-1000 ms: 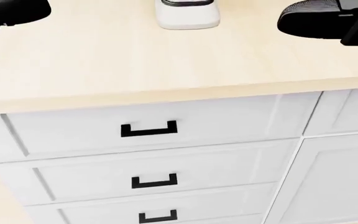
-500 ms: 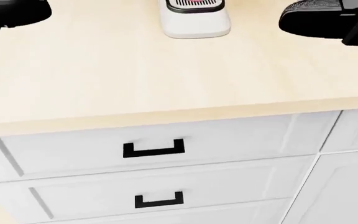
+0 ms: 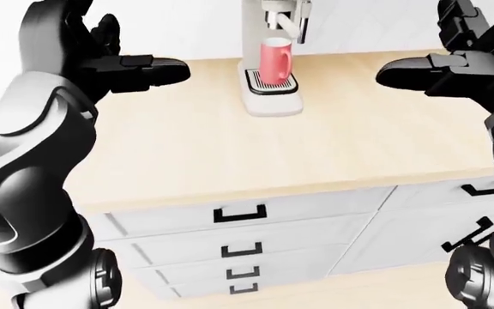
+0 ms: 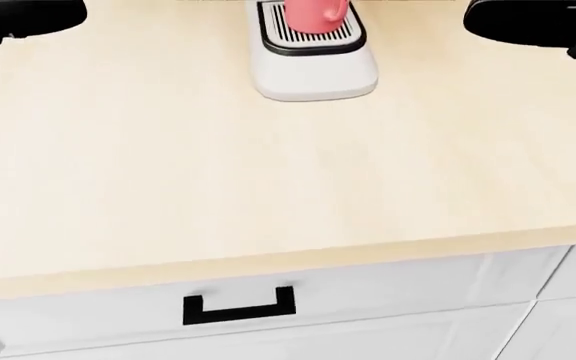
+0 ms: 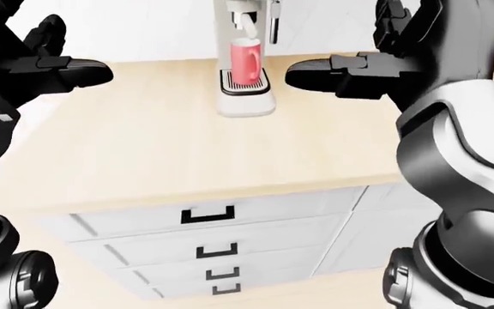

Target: Press the button on the coffee machine to serve coffee.

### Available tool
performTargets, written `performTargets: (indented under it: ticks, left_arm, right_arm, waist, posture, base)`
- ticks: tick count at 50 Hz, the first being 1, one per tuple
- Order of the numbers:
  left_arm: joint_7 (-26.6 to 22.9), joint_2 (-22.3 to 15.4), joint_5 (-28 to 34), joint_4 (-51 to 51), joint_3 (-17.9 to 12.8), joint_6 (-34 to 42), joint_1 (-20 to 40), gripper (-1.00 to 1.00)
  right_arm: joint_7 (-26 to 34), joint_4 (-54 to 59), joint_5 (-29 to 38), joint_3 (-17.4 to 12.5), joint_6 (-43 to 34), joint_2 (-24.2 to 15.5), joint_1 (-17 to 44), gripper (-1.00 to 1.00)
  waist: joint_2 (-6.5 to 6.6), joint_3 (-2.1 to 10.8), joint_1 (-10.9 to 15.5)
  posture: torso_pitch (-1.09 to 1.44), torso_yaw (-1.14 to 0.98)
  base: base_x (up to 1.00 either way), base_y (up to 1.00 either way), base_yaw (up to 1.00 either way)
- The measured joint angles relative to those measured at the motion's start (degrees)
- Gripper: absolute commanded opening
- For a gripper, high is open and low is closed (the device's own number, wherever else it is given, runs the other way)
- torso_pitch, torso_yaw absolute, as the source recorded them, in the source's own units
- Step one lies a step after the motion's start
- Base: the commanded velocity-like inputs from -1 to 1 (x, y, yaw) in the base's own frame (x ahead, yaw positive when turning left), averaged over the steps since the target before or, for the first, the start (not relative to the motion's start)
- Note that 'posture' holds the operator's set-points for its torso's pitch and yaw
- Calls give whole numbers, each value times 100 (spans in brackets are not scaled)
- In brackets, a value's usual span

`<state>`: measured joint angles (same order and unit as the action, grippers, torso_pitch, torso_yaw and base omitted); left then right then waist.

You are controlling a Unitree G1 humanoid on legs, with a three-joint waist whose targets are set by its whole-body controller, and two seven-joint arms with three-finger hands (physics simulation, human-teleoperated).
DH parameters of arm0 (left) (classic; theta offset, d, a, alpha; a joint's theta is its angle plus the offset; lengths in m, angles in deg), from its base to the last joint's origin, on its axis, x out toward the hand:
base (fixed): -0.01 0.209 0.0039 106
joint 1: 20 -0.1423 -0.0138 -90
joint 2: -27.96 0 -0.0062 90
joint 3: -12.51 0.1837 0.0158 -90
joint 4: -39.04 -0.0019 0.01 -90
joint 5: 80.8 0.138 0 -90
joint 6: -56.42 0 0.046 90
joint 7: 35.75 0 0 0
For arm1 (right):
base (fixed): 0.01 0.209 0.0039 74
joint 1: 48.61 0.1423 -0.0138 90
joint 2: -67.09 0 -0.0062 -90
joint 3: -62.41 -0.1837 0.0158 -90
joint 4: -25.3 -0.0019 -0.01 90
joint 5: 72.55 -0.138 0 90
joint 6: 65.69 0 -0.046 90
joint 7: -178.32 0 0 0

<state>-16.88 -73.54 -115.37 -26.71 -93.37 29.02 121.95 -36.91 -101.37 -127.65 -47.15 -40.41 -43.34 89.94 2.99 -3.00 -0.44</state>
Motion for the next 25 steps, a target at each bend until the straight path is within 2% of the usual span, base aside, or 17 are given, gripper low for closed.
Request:
performTargets:
  ticks: [1, 3, 6, 11, 13, 14, 15, 16, 19, 22, 25]
  left_arm:
    - [4, -6, 8, -10, -26, -7, -40, 100]
    - [34, 0, 37, -75, -66, 43, -124, 100]
    - [56, 5, 65, -116, -36, 90, -103, 100]
    - [24, -11, 37, -5, -42, 7, -57, 100]
    - [15, -19, 51, -32, -46, -28, -46, 100]
    - [15, 13, 55, -32, -40, -39, -50, 100]
    - [12, 49, 47, -31, -9, -30, -86, 100]
    - [1, 68, 27, -52, 44, 0, -109, 100]
    - [-35, 78, -38, -93, 125, 87, -115, 100]
    - [-24, 45, -35, -42, 54, 72, -71, 100]
    - [-7, 20, -7, 14, -2, 2, -38, 100]
  right_arm:
    - [7, -10, -2, 39, 1, 41, -41, 100]
    - [42, 1, -39, 146, -42, 66, -82, 100]
    - [75, 11, -73, 130, -77, 45, -66, 100]
    - [33, -71, -54, 20, -4, 7, -3, 100]
    - [33, -56, -45, 34, 17, 8, 1, 100]
    - [26, -45, -47, 22, 14, -1, -5, 100]
    - [10, -35, -47, 1, -3, 8, -36, 100]
    - [-12, -15, -43, -16, -31, 19, -81, 100]
    - [-50, 56, -26, 0, -99, 17, -97, 100]
    - [-42, -14, -41, 0, -55, 3, -44, 100]
    - [-36, -55, -48, -17, 0, -8, -28, 100]
  waist:
    - [-68, -32, 46]
    - [-44, -64, 97]
    - [-131, -2, 115]
    - [-438, 5, 161]
    - [-638, 26, 184]
    - [-639, 26, 156]
    - [-562, -32, 105]
    - [-561, -74, 73]
    - [-547, -42, 35]
    - [-401, -35, 43]
    - [-185, -26, 1]
  posture:
    - [0, 0]
    - [0, 0]
    - [0, 0]
    - [0, 0]
    - [0, 0]
    - [0, 0]
    - [0, 0]
    - [0, 0]
    - [0, 0]
    - [0, 0]
    - [0, 0]
  base:
    - [22, 0, 0]
    - [22, 0, 0]
    - [22, 0, 0]
    - [22, 0, 0]
    - [21, 0, 0]
    - [21, 0, 0]
    - [21, 0, 0]
    - [20, 0, 0]
    - [21, 0, 0]
    - [21, 0, 0]
    - [16, 0, 0]
